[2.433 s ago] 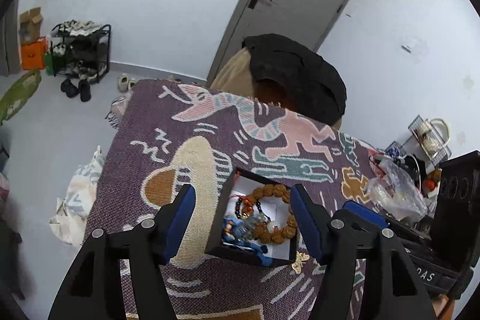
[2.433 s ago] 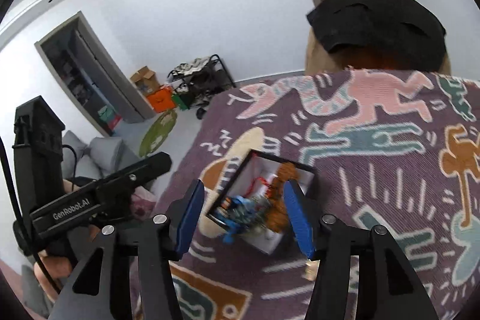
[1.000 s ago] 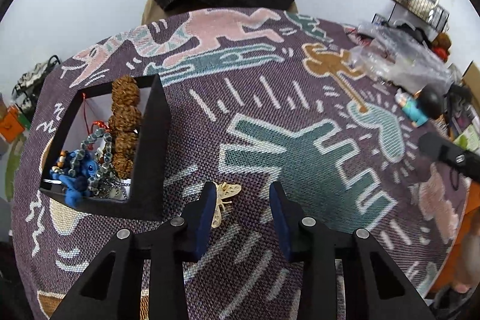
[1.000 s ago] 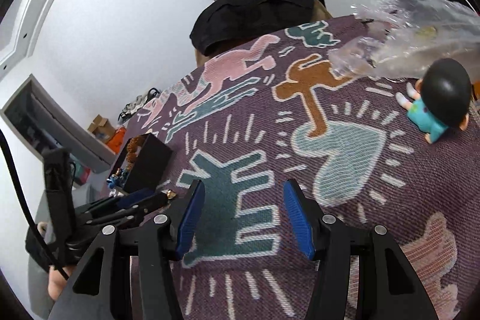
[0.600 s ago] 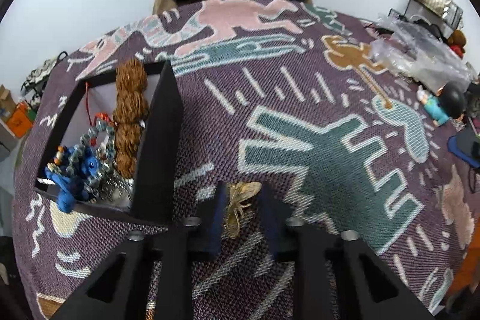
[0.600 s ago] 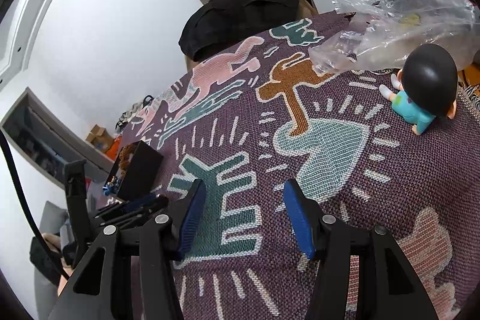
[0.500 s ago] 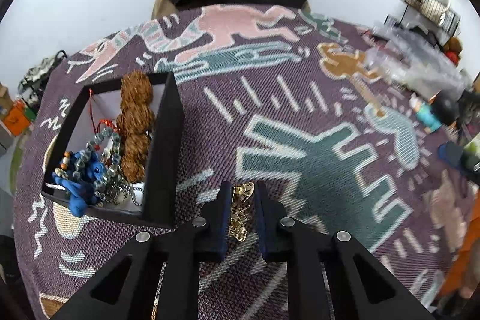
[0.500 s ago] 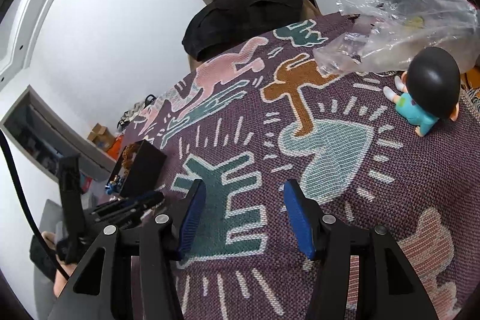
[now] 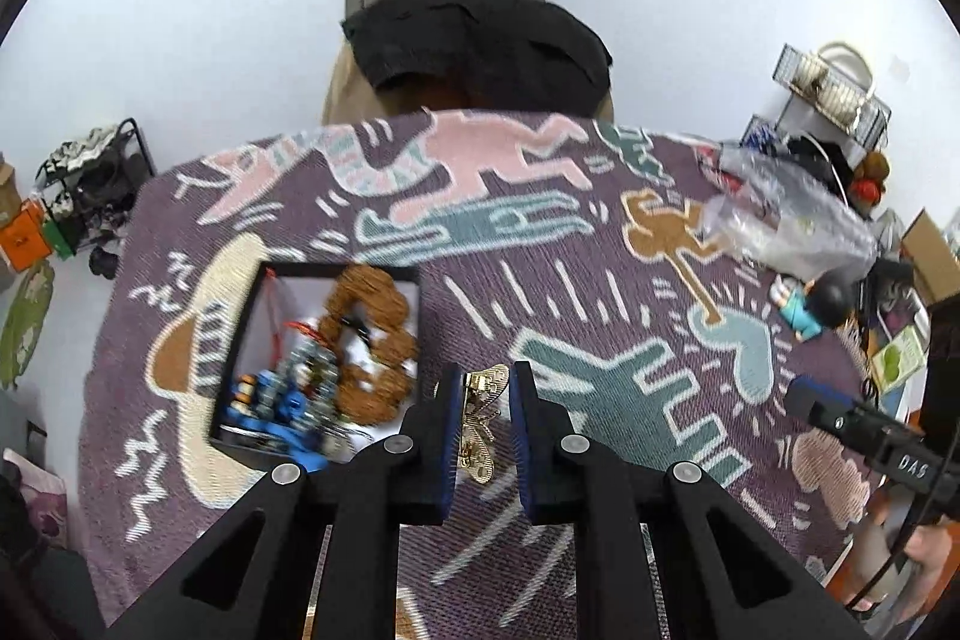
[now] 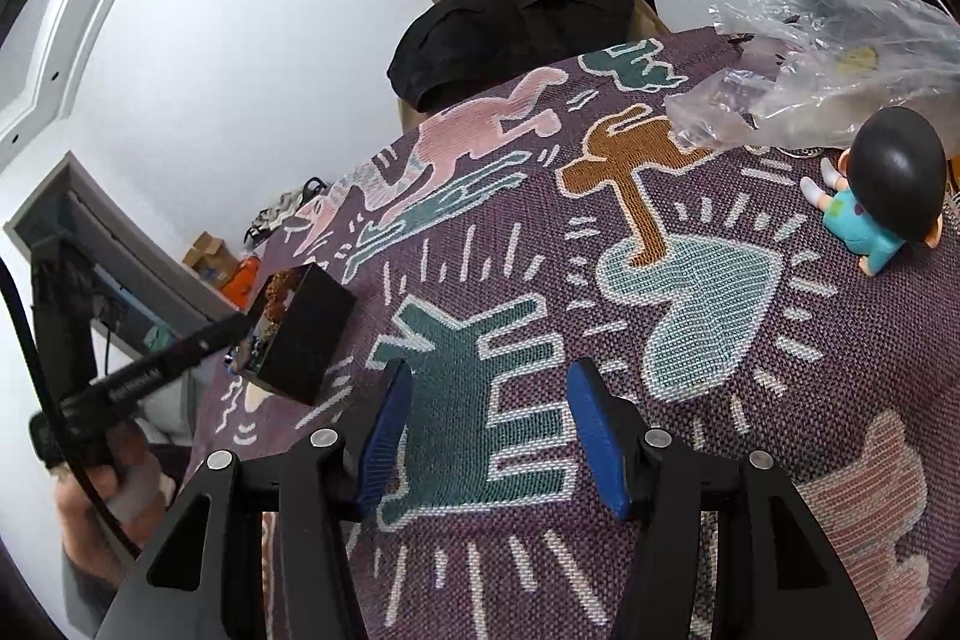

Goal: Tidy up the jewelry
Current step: 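Lower the butterfly brooch into the box and open the left gripper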

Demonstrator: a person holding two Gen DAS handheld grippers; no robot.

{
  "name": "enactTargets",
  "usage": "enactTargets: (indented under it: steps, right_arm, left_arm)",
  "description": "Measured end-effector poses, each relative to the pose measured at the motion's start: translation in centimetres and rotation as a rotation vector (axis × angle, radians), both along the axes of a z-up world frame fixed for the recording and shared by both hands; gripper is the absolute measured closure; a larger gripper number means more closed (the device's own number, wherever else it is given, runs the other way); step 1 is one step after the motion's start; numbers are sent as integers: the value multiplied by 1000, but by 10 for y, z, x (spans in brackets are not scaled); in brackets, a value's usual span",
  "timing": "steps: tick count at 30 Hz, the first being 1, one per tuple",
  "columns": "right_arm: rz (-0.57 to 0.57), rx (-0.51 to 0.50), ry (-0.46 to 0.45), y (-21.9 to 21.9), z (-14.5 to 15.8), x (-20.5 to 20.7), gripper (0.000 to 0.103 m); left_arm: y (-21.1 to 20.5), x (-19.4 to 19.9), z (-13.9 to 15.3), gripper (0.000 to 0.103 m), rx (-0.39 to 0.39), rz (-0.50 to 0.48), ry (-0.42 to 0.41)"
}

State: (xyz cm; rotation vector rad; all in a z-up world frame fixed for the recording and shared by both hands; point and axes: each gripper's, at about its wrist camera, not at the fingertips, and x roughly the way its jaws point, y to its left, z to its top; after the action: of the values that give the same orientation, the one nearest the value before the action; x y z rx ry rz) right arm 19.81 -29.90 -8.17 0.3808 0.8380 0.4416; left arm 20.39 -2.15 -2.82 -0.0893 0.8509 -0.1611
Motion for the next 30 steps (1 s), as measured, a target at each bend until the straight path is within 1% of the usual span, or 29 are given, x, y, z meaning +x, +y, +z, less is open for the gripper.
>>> enactTargets:
  steps: [8, 10, 12, 13, 14, 16, 17, 20, 22, 30]
  right_arm:
    - [1, 1, 3, 2, -1, 0, 48]
    - [4, 0, 2, 4, 0, -1, 48]
    - [7, -2, 1, 5, 0, -2, 48]
    - [10, -2, 0, 6, 1, -2, 48]
    - [13, -3, -2, 7, 2, -2, 48]
    - [19, -6, -5, 10, 3, -3, 48]
    - [22, -7, -7, 10, 3, -4, 48]
    - [29, -11, -10, 14, 5, -6, 47]
    - [35, -13, -15, 17, 7, -8, 48]
    - [57, -40, -56, 28, 21, -18, 47]
  left_arm:
    - [35, 1, 17, 86, -18, 66, -52]
    - [44, 0, 22, 83, -49, 79, -84]
    - [53, 0, 24, 59, -72, 105, -81]
    - [59, -1, 25, 33, -89, 125, -89]
    - [65, -5, 26, 19, -105, 145, -113]
    - [75, -12, 29, 18, -122, 171, -157]
    - [78, -15, 29, 18, -122, 178, -161]
    - [88, -21, 28, 18, -120, 190, -152]
    - [92, -26, 27, 18, -103, 204, -149]
    - [96, -52, 28, 18, -73, 210, -177]
